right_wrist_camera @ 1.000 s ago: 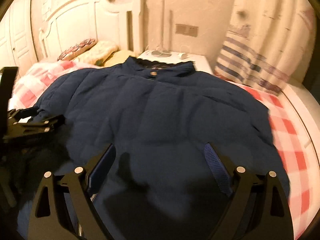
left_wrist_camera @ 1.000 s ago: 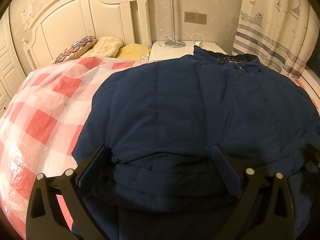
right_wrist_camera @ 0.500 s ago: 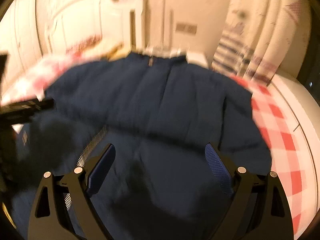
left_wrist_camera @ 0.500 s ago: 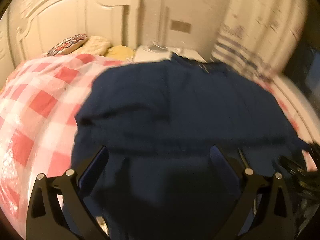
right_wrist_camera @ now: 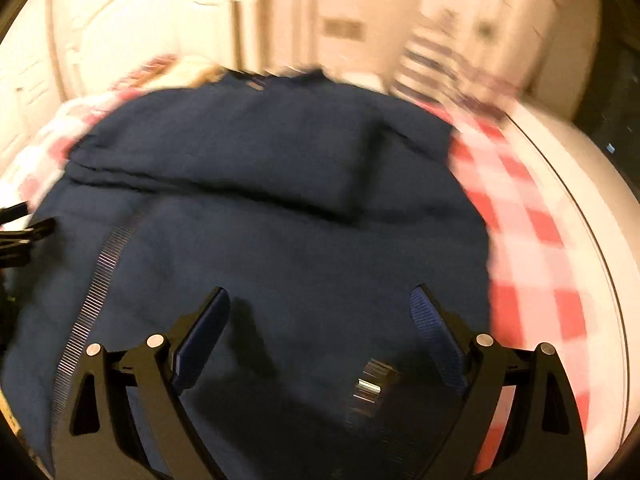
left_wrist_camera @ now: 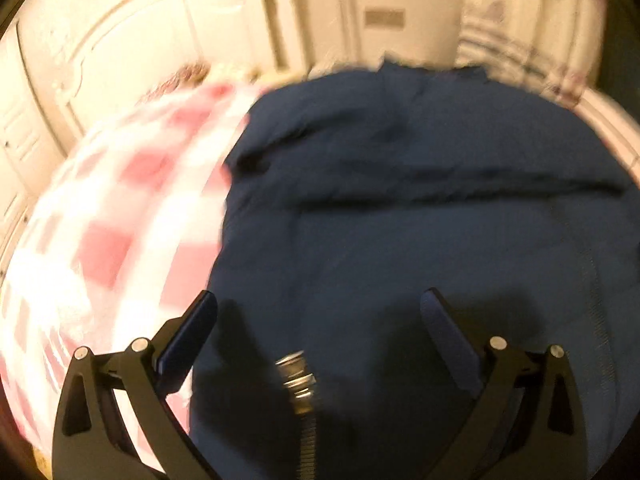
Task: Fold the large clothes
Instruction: 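Grasp the jacket hem with both tools and fold it toward the collar, then grasp the folded jacket edge with both tools and lift it off the bed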
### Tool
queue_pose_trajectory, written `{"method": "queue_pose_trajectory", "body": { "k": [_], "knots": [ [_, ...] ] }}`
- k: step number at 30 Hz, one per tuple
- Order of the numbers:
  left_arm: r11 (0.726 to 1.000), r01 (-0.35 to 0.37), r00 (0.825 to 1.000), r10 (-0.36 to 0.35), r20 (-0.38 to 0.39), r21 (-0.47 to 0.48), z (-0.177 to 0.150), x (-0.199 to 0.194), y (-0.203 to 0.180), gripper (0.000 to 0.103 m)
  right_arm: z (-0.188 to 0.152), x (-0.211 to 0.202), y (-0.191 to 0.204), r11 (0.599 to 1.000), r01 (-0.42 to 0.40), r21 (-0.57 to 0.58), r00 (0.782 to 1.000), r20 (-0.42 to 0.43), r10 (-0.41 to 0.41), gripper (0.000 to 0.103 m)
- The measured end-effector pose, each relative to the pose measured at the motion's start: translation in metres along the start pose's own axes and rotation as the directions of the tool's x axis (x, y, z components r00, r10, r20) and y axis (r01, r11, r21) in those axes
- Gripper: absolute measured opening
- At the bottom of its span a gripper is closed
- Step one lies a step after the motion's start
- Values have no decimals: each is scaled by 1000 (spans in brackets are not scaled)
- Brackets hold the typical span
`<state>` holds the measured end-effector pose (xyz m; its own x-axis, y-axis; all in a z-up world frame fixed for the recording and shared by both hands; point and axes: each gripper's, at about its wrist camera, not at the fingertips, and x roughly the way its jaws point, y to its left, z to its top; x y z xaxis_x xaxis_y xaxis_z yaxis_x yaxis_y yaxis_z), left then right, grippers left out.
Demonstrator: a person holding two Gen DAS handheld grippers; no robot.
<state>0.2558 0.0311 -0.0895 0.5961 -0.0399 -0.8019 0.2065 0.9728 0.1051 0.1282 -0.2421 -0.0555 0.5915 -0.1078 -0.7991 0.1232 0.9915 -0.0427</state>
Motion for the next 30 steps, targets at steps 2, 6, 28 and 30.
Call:
{"method": "queue_pose_trajectory", "body": {
  "k": [2,6,28,30],
  "knots": [
    [992,65,998,-68,-20,-107,0,8,23,101,-12,8,-19,995,-69,71,998,-2,69,88],
    [991,7,1000,-8,-5,-133,3,6,25,100,-8,1,-7,999,7,31,1000,1,-7,88],
    [980,93,992,-107,70,178,-74,-84,-47,101,-90,-82,61,973,-119,-196,990,51,131,89],
    [978,82,995,-93,47,192,-91,-78,-44,101,-106,-78,53,976,-117,-184,992,25,123,89]
  ]
}}
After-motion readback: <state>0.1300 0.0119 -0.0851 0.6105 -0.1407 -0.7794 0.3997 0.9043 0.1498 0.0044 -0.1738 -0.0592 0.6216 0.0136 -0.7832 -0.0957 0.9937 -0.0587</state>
